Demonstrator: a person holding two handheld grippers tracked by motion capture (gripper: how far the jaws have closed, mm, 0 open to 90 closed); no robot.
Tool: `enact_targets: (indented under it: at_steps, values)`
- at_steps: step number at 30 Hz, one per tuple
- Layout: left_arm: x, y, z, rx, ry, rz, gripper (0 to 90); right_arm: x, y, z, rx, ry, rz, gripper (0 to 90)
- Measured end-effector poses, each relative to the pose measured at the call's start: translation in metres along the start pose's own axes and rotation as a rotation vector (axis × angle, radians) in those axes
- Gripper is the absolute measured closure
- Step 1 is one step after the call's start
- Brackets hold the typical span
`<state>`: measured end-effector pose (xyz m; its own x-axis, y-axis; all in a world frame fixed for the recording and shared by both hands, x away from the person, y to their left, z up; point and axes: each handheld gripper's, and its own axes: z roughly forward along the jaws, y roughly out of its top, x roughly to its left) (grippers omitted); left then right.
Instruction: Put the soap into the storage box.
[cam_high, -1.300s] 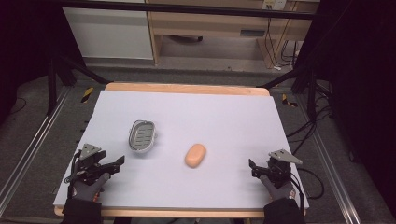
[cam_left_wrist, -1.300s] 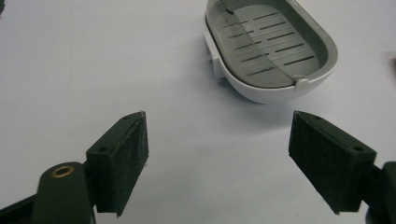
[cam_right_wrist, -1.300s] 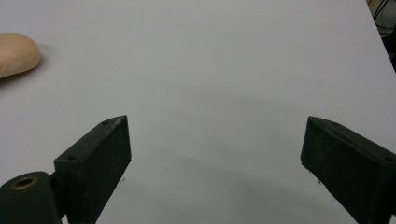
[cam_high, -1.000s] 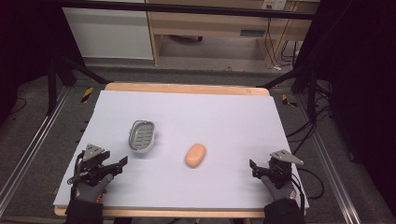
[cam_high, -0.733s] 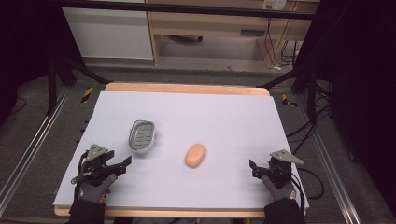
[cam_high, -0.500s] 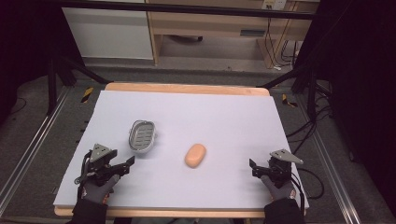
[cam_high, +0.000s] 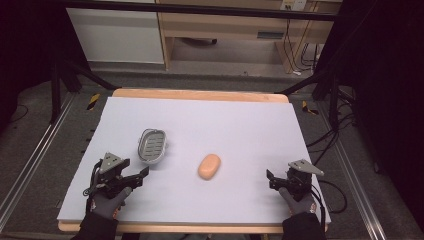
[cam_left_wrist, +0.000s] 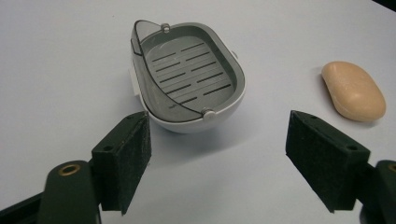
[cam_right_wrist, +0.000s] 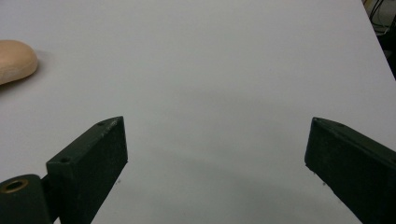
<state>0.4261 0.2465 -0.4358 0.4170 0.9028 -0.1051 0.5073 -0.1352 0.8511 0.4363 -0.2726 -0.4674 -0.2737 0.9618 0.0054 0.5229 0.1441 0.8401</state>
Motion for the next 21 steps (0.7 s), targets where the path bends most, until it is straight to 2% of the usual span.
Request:
enact_targets:
  at_steps: [13, 18, 19, 21]
  values:
    - [-0.008, 0.01, -0.001, -0.011, -0.017, 0.024, 20.7, 0.002, -0.001, 0.001, 0.011, -0.001, -0.007, 6.2]
    - [-0.012, 0.014, 0.002, -0.018, -0.023, 0.018, 20.4, 0.002, -0.001, 0.001, 0.02, 0.008, 0.001, 6.4]
    - [-0.016, 0.015, 0.003, -0.014, -0.026, 0.035, 20.3, 0.003, -0.001, 0.002, 0.022, 0.013, -0.002, 6.4]
    - [-0.018, 0.015, 0.003, -0.011, -0.031, 0.04, 20.1, 0.002, -0.001, 0.001, 0.014, 0.009, -0.009, 6.4]
